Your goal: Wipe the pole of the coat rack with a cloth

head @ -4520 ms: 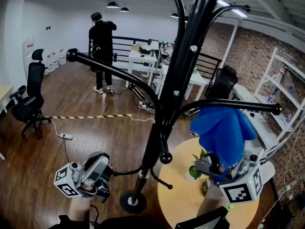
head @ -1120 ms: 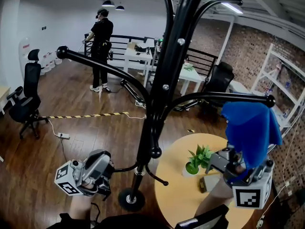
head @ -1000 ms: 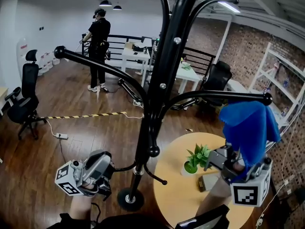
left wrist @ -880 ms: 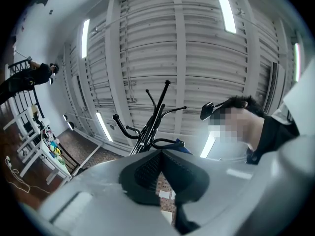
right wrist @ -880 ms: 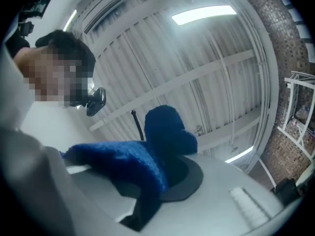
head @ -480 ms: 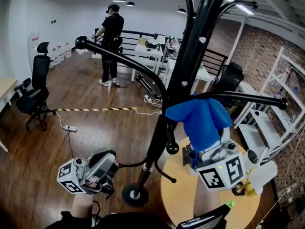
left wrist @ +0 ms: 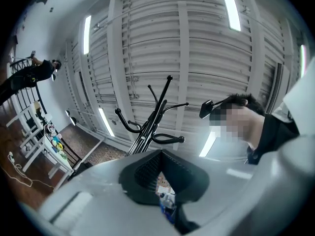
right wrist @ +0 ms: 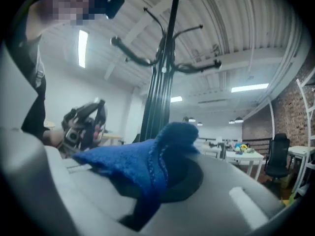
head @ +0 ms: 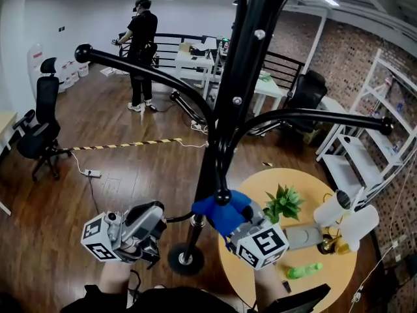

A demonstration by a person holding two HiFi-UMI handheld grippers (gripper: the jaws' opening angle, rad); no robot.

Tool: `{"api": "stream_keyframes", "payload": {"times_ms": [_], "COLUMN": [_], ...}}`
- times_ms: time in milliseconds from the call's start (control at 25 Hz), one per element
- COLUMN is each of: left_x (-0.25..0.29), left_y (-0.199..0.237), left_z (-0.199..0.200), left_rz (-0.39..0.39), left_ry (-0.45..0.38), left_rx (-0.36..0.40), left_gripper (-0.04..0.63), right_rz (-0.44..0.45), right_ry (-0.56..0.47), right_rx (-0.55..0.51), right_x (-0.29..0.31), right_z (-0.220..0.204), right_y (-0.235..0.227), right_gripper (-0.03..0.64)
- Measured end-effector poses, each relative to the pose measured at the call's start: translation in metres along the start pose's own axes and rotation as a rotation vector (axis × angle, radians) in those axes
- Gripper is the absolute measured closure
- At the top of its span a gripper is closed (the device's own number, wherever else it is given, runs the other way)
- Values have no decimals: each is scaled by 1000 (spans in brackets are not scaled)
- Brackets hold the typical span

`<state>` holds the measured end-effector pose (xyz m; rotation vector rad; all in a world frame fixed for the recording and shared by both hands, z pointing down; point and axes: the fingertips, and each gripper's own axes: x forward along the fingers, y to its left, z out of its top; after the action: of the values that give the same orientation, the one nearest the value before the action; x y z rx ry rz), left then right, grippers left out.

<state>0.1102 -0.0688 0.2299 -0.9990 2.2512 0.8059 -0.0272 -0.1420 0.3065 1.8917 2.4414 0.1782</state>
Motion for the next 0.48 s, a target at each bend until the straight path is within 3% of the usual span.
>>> {"api": "stream_keyframes", "payload": {"times_ms": [160,240,360,480], "left_x": [9,15,20,20], "left_y": [5,8,12,14], "left_z": [-8,-14,-21,-24], "left_rz": [-30,-44,-60,-63], "left_ry": [8,14,24,21], "left_rx": [-43,-63,-87,-98], "left_gripper": [595,595,595,595], "right_rz": [59,79,30,52], "right_ry": [351,461,501,487], "right_rx": [-59,-60,-43,22], "right_x": [3,-8,-36,-59], "right_z": [-94,-119,-120,-112], "right_y": [19,25,15,12], "right_gripper": [595,597,597,595]}}
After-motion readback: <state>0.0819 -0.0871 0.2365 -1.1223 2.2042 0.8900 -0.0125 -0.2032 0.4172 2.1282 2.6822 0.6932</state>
